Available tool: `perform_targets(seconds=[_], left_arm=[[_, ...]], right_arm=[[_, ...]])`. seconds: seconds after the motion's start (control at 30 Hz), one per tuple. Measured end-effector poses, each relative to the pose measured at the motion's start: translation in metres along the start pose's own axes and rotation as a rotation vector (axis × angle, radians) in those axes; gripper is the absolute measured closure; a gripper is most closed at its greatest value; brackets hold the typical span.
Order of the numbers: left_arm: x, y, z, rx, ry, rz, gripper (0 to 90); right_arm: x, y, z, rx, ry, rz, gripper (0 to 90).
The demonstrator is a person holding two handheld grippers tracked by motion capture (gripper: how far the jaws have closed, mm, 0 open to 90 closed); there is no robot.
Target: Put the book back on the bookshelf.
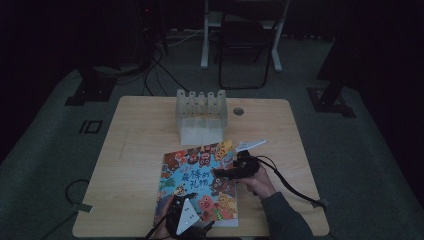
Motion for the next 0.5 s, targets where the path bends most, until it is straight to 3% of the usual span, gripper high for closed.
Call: perform_targets(seconds=[0.1, 0.27, 0.37, 0.5], left_arm=[[0.002, 0.000, 0.004, -0.015, 0.002, 0.010, 2.9], [0.006, 0.000, 0.009, -0.031, 0.003, 0.030, 4.2], [0.006, 0.002, 0.009, -0.012, 0.033, 0.014, 9.1], [0.007, 0.005, 0.012, -0.010, 0.026, 0.019, 13.0]], right_arm=[[0.003, -0.003, 0.003, -0.023, -0.027, -0.008, 54.1], [0.015, -0.011, 0.006, -0.036, -0.020, 0.021, 57.0], [0.017, -0.013, 0.006, -0.032, -0.009, 0.028, 57.3], [0.018, -0.013, 0.006, -0.039, -0.006, 0.029, 57.8]])
Point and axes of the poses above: each handheld gripper's, and its own axes: z roughly backward along the jaws, y roughly out of its underside, x roughly to its left, the point moved 5 cm from there along -z, roughly forward along the jaws, and after that the axes turned 13 degrees about -z, right-handed, at the moved point
